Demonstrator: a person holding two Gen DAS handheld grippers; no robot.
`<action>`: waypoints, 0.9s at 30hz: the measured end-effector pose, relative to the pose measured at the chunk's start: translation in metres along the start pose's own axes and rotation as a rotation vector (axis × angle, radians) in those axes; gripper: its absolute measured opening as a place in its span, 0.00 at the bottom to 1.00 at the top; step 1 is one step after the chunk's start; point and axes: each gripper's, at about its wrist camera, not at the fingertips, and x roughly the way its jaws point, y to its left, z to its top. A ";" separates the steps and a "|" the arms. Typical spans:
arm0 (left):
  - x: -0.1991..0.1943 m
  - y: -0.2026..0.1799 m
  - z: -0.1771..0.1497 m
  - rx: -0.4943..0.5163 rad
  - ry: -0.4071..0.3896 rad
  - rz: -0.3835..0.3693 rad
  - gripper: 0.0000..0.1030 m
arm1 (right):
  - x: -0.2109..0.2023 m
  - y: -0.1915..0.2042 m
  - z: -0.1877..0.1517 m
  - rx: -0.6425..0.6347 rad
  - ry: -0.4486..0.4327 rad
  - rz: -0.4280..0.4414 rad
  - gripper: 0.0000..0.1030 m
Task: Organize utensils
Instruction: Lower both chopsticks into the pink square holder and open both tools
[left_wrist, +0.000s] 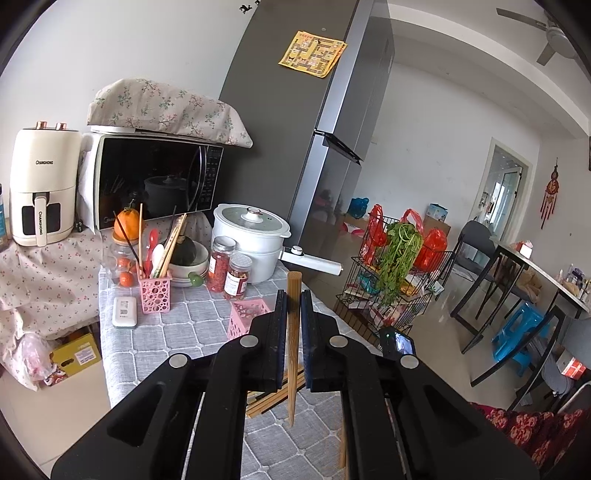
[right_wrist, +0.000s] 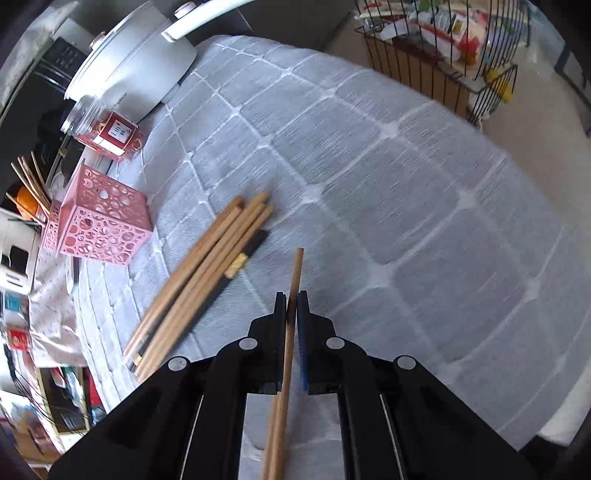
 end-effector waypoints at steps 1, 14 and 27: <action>0.001 -0.001 0.000 0.004 0.001 -0.002 0.07 | -0.001 -0.002 0.002 0.001 -0.002 0.002 0.06; 0.015 -0.012 -0.004 0.021 0.029 0.008 0.07 | -0.013 -0.017 -0.008 0.028 0.003 0.162 0.06; 0.018 -0.020 -0.010 0.030 0.039 0.000 0.07 | -0.030 -0.021 -0.007 0.023 -0.018 0.101 0.06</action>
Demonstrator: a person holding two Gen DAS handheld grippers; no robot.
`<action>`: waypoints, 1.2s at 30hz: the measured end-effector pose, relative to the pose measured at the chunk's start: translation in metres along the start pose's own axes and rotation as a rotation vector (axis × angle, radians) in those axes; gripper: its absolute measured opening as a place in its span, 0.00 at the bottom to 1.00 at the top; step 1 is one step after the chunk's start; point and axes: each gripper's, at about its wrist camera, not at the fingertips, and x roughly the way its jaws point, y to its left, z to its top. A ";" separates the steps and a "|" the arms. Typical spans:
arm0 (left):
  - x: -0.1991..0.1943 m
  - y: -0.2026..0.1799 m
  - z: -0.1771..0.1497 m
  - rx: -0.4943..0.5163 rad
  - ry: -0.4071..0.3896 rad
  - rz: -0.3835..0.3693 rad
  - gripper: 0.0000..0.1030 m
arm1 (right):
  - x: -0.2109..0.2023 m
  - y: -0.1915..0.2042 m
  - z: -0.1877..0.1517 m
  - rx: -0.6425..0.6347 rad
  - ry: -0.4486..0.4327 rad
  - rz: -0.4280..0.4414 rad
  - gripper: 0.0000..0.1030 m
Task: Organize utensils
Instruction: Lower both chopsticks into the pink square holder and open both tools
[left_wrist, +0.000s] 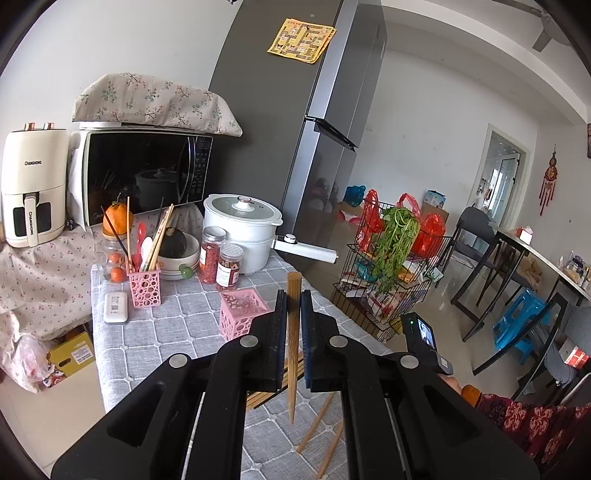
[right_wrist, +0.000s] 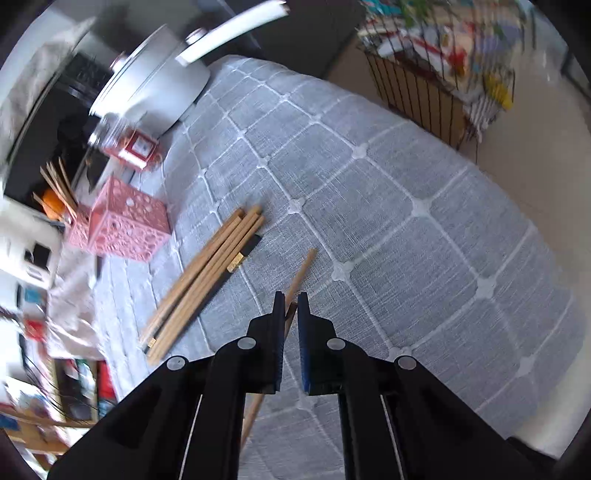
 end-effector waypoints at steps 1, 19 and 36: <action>0.000 0.000 0.000 0.002 0.001 0.000 0.07 | -0.001 -0.002 0.001 0.005 0.004 0.013 0.06; 0.015 -0.005 0.013 -0.036 0.001 0.060 0.07 | -0.151 0.085 -0.009 -0.306 -0.238 0.143 0.04; 0.102 -0.003 0.099 -0.011 -0.112 0.203 0.07 | -0.251 0.166 0.078 -0.401 -0.531 0.225 0.04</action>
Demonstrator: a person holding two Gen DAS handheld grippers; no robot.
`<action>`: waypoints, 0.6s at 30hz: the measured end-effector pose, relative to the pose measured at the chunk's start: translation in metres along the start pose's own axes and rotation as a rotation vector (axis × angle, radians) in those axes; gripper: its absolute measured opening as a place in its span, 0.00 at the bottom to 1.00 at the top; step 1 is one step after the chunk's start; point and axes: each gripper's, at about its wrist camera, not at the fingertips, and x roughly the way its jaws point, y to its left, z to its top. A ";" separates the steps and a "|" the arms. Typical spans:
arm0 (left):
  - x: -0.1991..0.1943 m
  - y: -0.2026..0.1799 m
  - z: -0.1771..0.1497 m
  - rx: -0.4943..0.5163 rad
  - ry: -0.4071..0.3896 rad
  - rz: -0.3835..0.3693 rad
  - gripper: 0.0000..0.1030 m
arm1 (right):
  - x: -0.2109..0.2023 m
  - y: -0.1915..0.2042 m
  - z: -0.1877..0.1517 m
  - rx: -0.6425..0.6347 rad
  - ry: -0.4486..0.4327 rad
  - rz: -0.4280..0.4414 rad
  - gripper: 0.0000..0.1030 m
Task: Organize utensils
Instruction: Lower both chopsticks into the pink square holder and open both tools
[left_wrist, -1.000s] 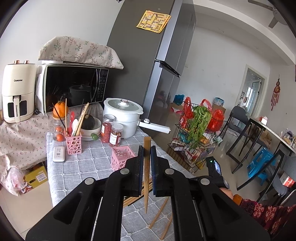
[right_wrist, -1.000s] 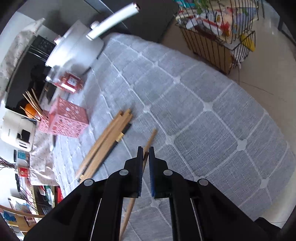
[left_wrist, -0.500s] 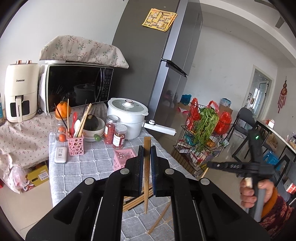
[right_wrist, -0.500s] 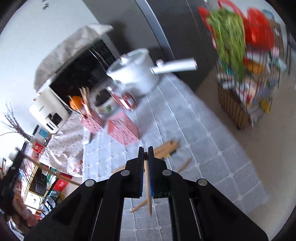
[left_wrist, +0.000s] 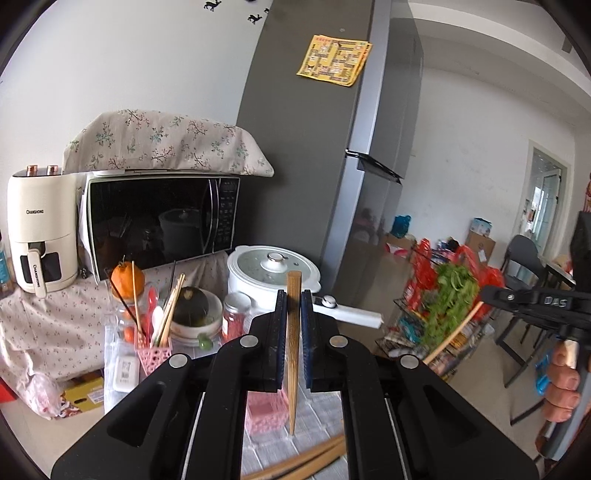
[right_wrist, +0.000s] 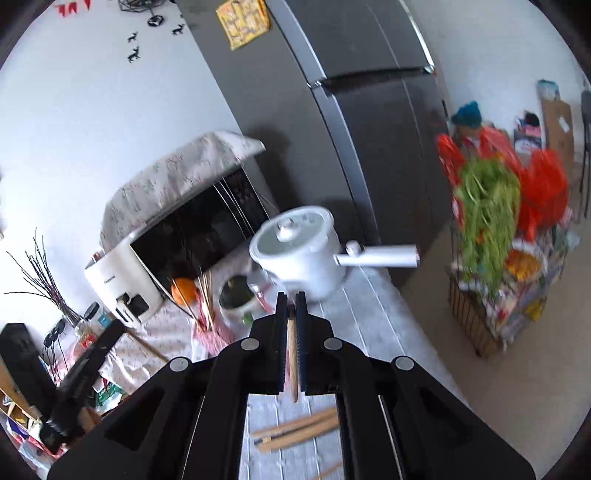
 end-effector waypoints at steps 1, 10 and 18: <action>0.011 0.002 0.001 0.000 0.000 0.015 0.06 | 0.005 0.004 0.006 -0.013 -0.009 0.000 0.04; 0.090 0.026 -0.021 -0.015 0.096 0.070 0.08 | 0.061 0.034 0.015 -0.080 0.011 0.033 0.04; 0.063 0.051 -0.032 -0.086 0.066 0.058 0.42 | 0.097 0.053 0.002 -0.109 0.055 0.030 0.04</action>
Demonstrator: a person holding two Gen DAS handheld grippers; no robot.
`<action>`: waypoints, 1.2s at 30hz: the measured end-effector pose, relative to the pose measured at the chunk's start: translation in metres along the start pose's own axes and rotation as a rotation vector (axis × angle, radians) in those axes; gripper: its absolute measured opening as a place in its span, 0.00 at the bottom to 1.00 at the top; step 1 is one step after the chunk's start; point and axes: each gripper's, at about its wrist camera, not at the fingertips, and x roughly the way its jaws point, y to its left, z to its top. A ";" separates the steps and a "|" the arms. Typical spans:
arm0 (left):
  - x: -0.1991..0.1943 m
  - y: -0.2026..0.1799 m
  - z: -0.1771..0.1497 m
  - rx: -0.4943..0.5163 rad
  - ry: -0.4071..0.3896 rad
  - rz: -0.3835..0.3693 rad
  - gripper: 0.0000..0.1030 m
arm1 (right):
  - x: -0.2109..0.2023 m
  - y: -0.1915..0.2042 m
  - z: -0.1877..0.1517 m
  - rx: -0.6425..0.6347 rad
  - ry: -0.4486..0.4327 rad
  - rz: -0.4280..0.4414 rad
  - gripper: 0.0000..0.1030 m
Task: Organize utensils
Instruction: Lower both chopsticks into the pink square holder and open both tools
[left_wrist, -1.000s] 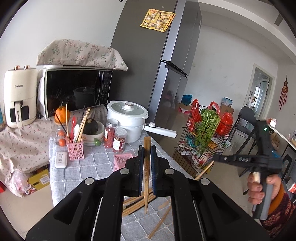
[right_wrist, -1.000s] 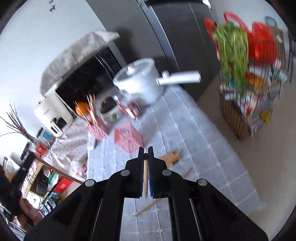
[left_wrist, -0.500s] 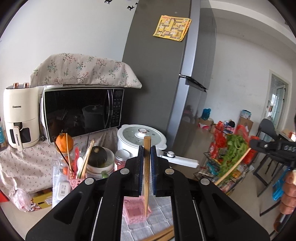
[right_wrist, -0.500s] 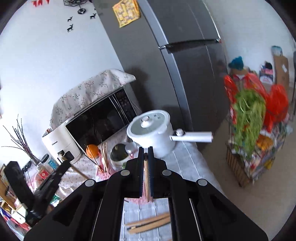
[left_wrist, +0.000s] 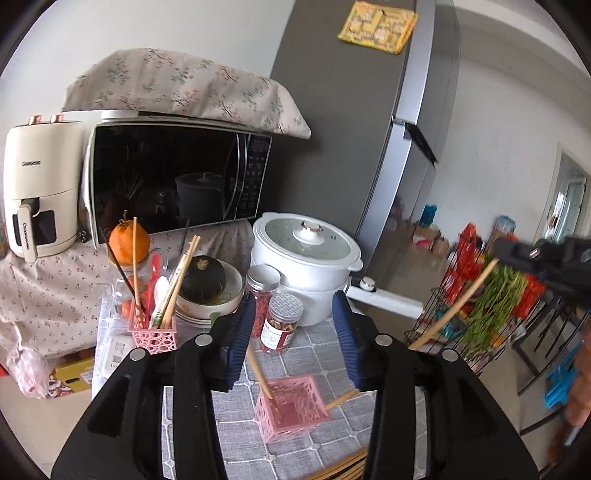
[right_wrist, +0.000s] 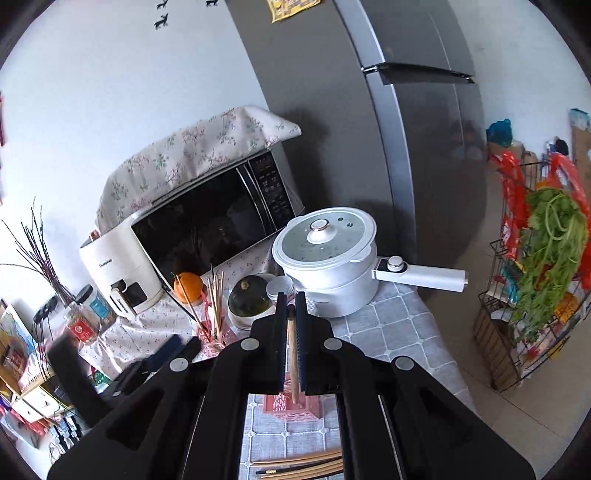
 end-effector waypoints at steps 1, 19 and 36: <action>-0.007 0.004 0.001 -0.015 -0.013 -0.004 0.43 | 0.002 0.002 -0.001 -0.002 0.003 0.000 0.04; -0.027 0.048 -0.017 -0.098 -0.020 0.009 0.48 | 0.074 0.046 -0.024 -0.120 0.022 -0.088 0.05; -0.044 0.012 -0.025 -0.020 -0.029 0.005 0.71 | 0.030 0.030 -0.057 -0.185 -0.029 -0.246 0.45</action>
